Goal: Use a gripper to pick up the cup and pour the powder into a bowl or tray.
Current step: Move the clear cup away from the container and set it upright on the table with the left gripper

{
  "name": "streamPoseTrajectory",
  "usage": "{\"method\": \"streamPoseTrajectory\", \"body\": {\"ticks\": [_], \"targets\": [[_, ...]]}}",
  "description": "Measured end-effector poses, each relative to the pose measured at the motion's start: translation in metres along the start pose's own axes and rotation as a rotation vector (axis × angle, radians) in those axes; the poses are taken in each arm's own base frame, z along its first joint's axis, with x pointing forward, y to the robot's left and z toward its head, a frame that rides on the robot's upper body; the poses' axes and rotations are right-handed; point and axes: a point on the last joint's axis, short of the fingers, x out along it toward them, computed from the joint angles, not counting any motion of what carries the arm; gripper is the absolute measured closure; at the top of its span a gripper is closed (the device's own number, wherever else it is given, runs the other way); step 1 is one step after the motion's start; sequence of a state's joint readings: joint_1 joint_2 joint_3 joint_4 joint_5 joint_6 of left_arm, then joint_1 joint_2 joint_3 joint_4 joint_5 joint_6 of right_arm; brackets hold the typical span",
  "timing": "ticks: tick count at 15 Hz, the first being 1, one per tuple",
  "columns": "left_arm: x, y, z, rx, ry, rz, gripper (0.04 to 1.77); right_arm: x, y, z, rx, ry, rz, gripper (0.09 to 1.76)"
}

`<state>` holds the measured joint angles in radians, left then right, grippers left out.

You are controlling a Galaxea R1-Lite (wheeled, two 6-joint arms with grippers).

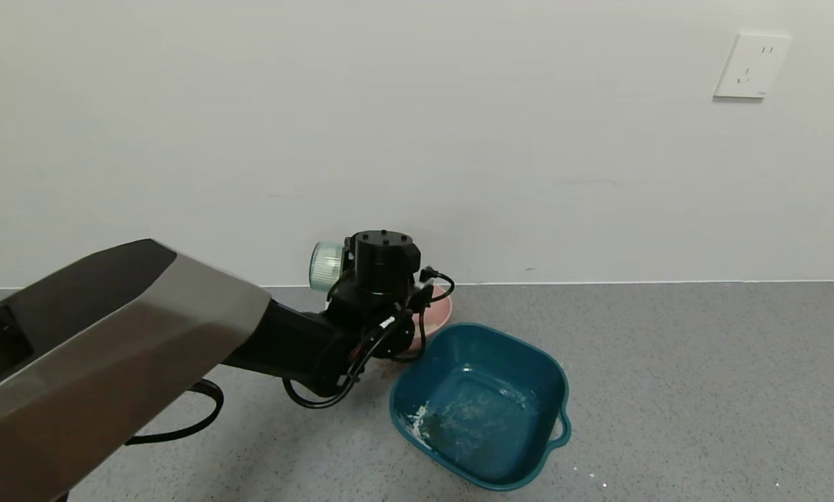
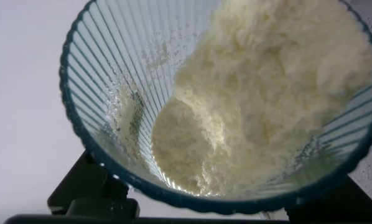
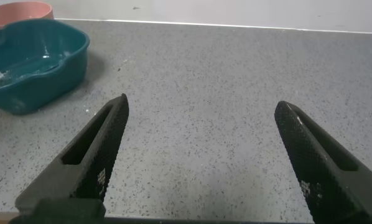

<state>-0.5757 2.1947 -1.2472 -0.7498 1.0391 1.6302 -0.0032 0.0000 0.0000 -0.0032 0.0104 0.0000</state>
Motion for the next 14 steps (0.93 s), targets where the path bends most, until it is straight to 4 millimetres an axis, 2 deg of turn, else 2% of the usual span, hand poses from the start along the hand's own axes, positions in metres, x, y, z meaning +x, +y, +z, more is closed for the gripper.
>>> {"method": "streamPoseTrajectory", "body": {"ticks": [3, 8, 14], "targets": [[-0.001, 0.001, -0.017, -0.123, -0.007, -0.003, 0.51, 0.0, 0.0, 0.0, 0.0, 0.0, 0.0, 0.14], [-0.008, 0.003, -0.032, -0.306, -0.022, -0.011, 0.51, 0.0, 0.0, 0.0, 0.0, 0.0, 0.0, 0.14], [-0.01, -0.009, -0.063, -0.544, -0.203, -0.113, 0.51, 0.0, 0.0, 0.0, 0.0, 0.0, 0.0, 0.14]]}}
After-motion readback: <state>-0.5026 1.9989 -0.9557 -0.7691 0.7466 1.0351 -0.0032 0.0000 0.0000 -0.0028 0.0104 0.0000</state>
